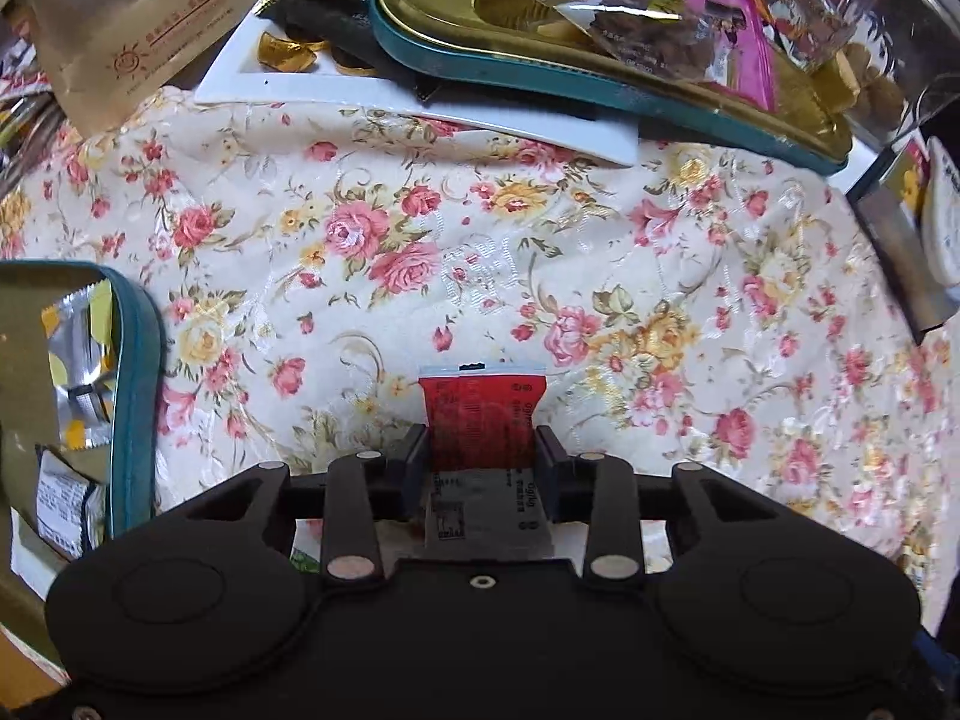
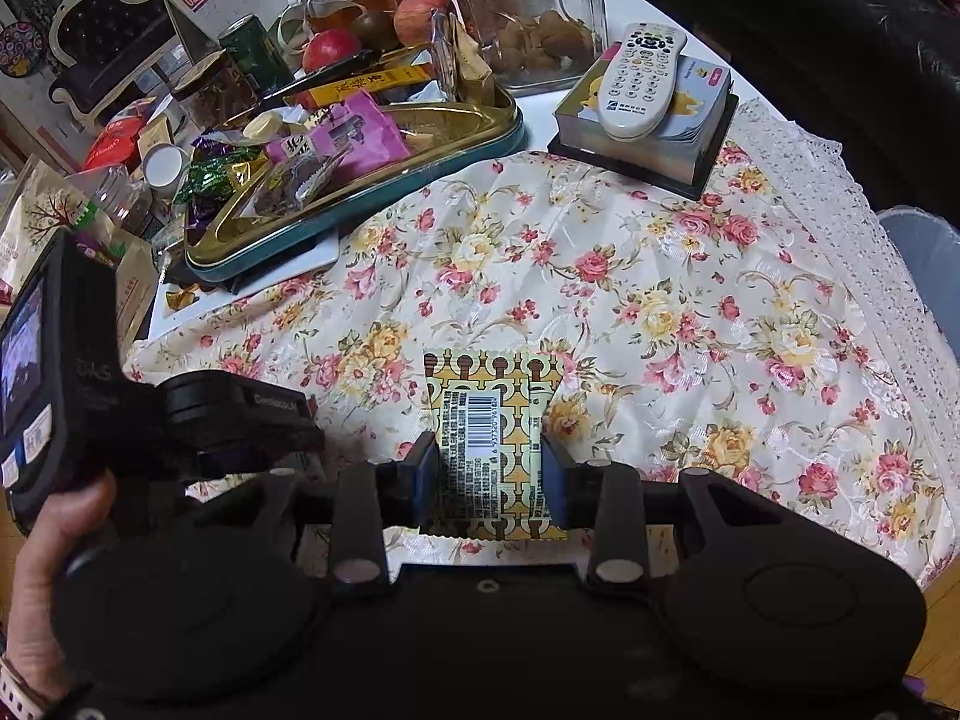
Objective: Organize snacks
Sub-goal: 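Lift the red packet with the left tool while the right tool holds the beige packet, then carry both packets over the gold tray and open both tools to drop them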
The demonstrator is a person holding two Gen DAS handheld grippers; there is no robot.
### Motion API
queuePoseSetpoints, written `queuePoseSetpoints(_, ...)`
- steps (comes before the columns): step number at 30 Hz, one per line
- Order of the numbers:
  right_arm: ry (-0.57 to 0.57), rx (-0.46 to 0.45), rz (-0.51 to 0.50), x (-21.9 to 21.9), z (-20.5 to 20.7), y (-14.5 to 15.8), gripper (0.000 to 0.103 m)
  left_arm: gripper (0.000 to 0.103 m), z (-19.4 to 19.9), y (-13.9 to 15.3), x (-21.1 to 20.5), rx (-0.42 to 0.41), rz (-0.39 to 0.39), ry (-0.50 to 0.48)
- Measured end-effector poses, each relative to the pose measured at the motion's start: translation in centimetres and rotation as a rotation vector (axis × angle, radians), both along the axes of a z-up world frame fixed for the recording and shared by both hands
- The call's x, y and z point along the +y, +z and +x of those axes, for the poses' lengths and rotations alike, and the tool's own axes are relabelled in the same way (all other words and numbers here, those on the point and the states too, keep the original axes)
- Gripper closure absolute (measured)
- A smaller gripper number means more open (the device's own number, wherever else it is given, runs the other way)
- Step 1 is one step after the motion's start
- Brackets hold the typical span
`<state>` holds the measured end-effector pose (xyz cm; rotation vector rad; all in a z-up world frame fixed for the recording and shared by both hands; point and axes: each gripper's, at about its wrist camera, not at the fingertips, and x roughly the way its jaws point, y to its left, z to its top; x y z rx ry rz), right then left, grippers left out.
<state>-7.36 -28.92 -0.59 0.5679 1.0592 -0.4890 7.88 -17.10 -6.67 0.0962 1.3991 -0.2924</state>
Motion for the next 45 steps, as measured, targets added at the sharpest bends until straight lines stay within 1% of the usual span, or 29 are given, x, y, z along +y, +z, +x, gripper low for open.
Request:
queuePoseSetpoints(4, -0.006, -0.015, -0.005, -0.1, 0.1, 0.6, 0.065, 0.059, -0.5, 2.3, 0.6, -0.043, 0.01, -0.024)
queuePoseSetpoints(6, -0.006, -0.021, -0.01, 0.1, 0.3, 0.9, 0.065, 0.059, -0.7, 4.0, 0.7, -0.068, 0.005, -0.033)
queuePoseSetpoints(9, 0.001, -0.022, -0.013, 0.5, 0.7, 1.1, 0.065, 0.059, -0.7, 6.0, 2.3, -0.095, 0.002, -0.033)
queuePoseSetpoints(13, 0.027, -0.021, -0.023, 1.7, 1.6, 1.2, 0.065, 0.059, -0.5, 8.1, 4.6, -0.142, 0.033, -0.043)
queuePoseSetpoints(16, 0.06, -0.019, -0.031, 3.0, 2.4, 1.2, 0.065, 0.059, -0.4, 9.5, 7.2, -0.175, 0.063, -0.052)
queuePoseSetpoints(21, 0.12, -0.015, -0.032, 5.9, 4.2, 1.3, 0.065, 0.059, 0.2, 10.6, 12.2, -0.193, 0.103, -0.032)
queuePoseSetpoints(24, 0.162, -0.018, -0.029, 8.0, 5.5, 1.5, 0.065, 0.058, 0.6, 11.2, 15.5, -0.226, 0.116, 0.015)
queuePoseSetpoints(26, 0.192, -0.024, -0.024, 9.6, 6.4, 1.7, 0.065, 0.059, 1.1, 11.0, 17.6, -0.244, 0.131, 0.056)
queuePoseSetpoints(28, 0.231, -0.033, -0.017, 11.4, 7.4, 2.0, 0.065, 0.059, 1.6, 10.8, 19.5, -0.23, 0.128, 0.101)
queuePoseSetpoints(32, 0.323, -0.058, -0.01, 15.3, 9.1, 2.8, 0.065, 0.059, 2.3, 10.2, 22.5, -0.181, 0.09, 0.157)
queuePoseSetpoints(37, 0.407, -0.09, 0.009, 19.5, 10.7, 3.5, 0.065, 0.059, 2.7, 10.1, 24.3, -0.165, 0.071, 0.191)
queuePoseSetpoints(41, 0.465, -0.089, 0.026, 22.5, 11.6, 3.4, 0.065, 0.059, 2.8, 10.3, 24.8, -0.176, 0.066, 0.19)
queuePoseSetpoints(45, 0.503, -0.076, 0.039, 24.6, 12.1, 2.9, 0.065, 0.058, 2.7, 10.3, 25.2, -0.173, 0.066, 0.189)
